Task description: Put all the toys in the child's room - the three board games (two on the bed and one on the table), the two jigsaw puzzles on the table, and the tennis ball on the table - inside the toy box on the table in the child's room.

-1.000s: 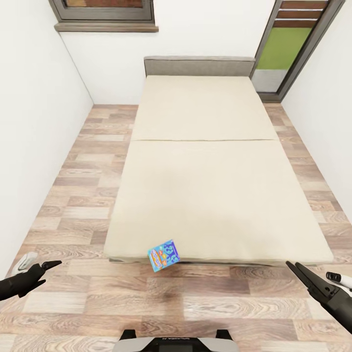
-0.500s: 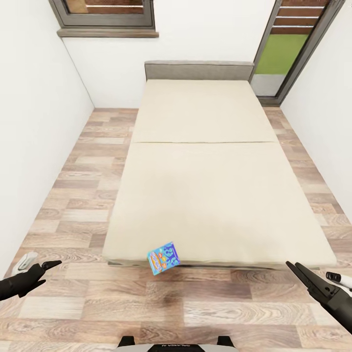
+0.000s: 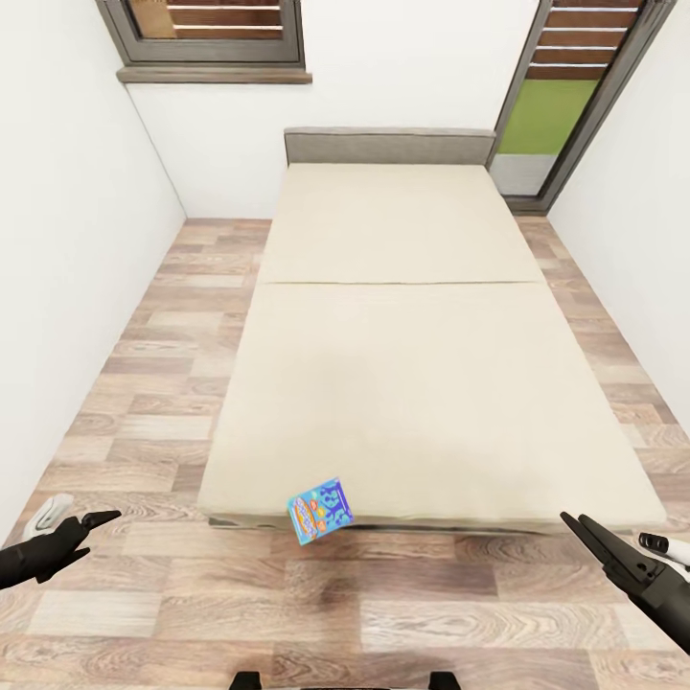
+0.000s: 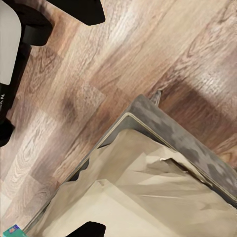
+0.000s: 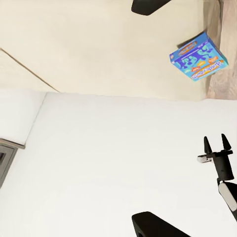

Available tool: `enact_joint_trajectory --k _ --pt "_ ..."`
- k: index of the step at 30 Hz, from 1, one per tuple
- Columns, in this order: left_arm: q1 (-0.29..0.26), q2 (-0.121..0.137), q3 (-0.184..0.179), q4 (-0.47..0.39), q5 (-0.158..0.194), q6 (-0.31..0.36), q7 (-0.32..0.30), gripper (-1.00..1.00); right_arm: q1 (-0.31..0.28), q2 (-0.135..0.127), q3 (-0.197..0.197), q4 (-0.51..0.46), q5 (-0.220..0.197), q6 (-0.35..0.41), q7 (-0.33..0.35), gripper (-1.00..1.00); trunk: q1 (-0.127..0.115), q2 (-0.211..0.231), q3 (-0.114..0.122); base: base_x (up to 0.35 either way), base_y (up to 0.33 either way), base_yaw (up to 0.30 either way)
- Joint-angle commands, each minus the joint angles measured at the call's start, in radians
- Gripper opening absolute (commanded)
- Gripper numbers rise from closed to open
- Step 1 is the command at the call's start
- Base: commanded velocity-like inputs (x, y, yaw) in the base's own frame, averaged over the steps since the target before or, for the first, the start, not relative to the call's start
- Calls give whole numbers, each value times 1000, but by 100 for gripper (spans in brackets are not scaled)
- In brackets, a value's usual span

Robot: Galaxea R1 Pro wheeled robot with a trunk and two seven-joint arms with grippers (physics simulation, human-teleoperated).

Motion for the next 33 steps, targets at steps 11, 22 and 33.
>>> enact_joint_trajectory --k 11,22,33 --pt "0 0 3 0 1 7 -2 100 0 0 0 0 -3 7 1 100 42 -78 -17 0 0 0" --pt "0 -3 3 0 1 7 0 100 0 0 0 0 -3 7 1 100 84 -155 -33 0 0 0" --pt "0 -6 3 0 1 7 -1 100 0 0 0 0 -3 7 1 100 92 -169 -21 0 0 0"
